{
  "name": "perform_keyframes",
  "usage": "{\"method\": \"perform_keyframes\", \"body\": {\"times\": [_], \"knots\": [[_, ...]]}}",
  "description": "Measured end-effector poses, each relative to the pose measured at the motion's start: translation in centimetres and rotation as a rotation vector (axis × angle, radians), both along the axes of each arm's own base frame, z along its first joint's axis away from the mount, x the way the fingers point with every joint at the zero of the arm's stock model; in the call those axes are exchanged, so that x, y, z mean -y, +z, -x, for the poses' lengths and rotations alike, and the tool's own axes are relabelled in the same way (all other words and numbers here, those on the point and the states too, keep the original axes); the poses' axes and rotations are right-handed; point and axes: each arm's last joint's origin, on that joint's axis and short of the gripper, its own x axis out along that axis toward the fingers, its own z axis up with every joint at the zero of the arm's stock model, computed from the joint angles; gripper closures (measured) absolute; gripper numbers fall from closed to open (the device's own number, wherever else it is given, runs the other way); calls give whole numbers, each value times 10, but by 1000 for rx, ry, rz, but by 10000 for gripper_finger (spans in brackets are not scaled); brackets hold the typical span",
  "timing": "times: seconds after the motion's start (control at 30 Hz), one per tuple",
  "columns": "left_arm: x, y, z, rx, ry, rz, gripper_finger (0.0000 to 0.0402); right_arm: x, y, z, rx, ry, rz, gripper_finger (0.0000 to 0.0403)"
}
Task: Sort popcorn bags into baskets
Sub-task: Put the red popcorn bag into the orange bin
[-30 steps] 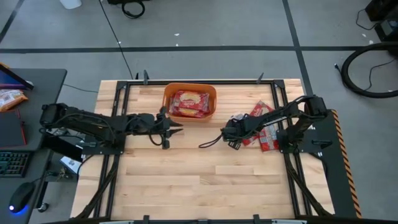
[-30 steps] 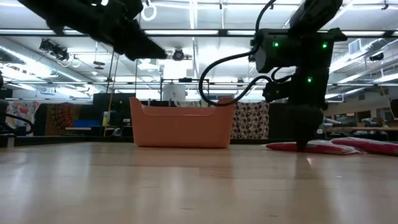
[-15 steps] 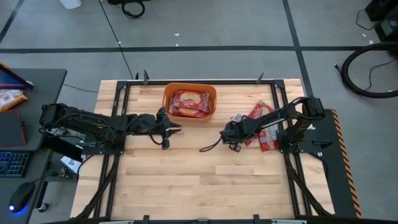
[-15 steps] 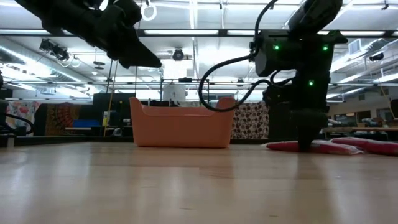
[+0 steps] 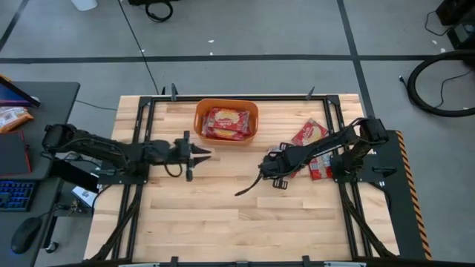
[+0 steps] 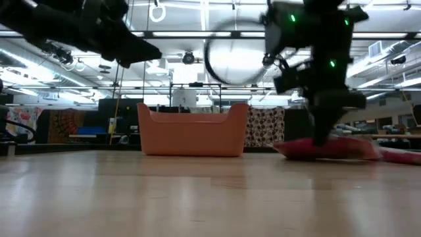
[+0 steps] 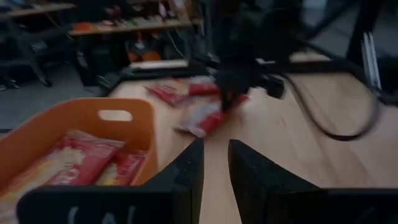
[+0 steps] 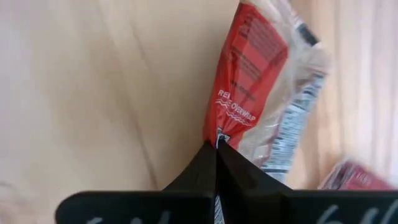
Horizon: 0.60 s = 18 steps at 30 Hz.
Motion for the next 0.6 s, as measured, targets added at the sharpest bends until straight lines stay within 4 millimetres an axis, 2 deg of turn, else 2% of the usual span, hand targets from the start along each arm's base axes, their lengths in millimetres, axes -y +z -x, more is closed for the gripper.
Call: {"method": "perform_keyframes", "body": {"times": [0.23,0.4,0.5,0.6], "knots": [[-3,4,21,94,8,24,324,-23,48,-31,157,142,-20,399],[-3,10,26,133,12,84,324,-33,83,-54,333,304,72,398],[-3,9,27,137,15,122,324,-30,95,-68,438,416,141,398],[-3,9,27,137,15,124,324,-16,103,-81,523,490,211,398]]}}
